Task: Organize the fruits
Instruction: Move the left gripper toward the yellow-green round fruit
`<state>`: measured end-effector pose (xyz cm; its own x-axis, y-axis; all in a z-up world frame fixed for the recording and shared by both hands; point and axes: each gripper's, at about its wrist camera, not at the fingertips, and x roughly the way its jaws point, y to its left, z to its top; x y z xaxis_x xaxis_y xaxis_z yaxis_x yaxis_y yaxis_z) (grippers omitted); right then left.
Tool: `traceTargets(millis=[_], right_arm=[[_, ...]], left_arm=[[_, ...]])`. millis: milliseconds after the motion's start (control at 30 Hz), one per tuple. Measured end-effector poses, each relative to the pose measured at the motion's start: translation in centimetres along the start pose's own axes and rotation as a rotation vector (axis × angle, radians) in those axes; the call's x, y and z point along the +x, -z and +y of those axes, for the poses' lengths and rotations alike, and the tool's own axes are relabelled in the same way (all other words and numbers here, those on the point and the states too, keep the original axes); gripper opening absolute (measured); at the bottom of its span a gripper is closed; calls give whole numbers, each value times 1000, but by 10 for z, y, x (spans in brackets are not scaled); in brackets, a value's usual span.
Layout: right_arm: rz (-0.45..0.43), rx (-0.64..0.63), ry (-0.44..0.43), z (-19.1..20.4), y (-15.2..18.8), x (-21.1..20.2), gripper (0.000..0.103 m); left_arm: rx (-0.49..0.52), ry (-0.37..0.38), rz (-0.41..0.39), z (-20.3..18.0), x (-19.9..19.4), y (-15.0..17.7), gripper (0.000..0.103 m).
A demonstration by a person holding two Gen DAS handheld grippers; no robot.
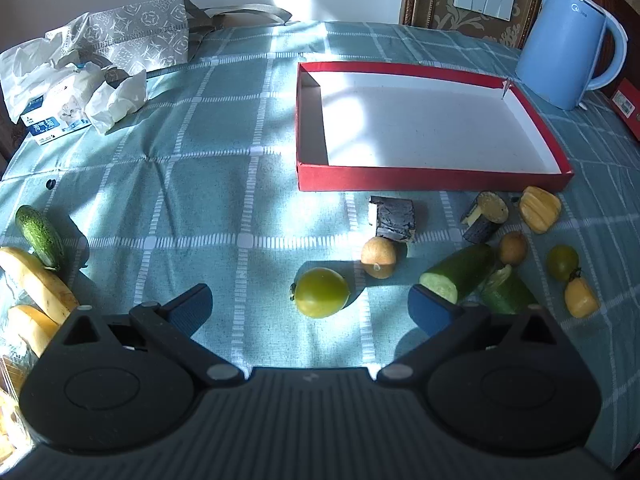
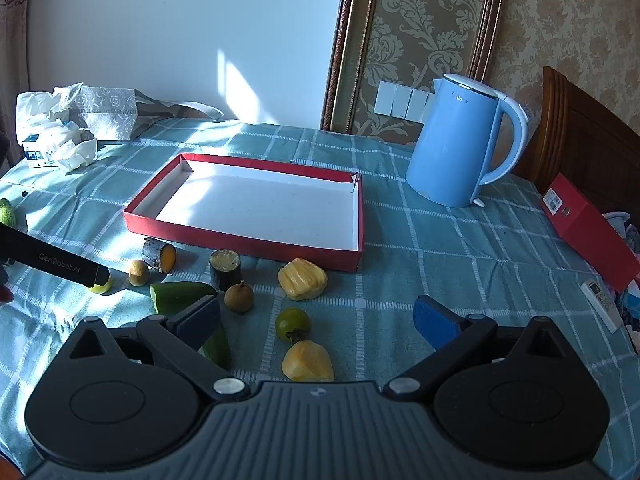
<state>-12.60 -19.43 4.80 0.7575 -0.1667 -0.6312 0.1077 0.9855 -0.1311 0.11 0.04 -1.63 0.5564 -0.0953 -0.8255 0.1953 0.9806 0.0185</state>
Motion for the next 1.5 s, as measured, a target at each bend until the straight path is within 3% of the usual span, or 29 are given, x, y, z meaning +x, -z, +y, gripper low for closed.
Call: traceTargets(millis=[300,500,600,833,1500], right_arm=[[8,9,-11,-1,0,1,103],[-3,21,-181,7,0,-2,103],[-10,2,-222,14,-1,-3,103],[26,-4,-236,21,-1,6,103],[24,-49,-293,42,-5,11,103]], left_arm=[[5,-22,23,2,5,-1,103],[47,-6,-3,-2,0,2,103],[88,-10,-20,-6,-3,4,103],[123,-13,-39,-8,-11,10,103],[142,-11,-64,-3,-38,20,103]])
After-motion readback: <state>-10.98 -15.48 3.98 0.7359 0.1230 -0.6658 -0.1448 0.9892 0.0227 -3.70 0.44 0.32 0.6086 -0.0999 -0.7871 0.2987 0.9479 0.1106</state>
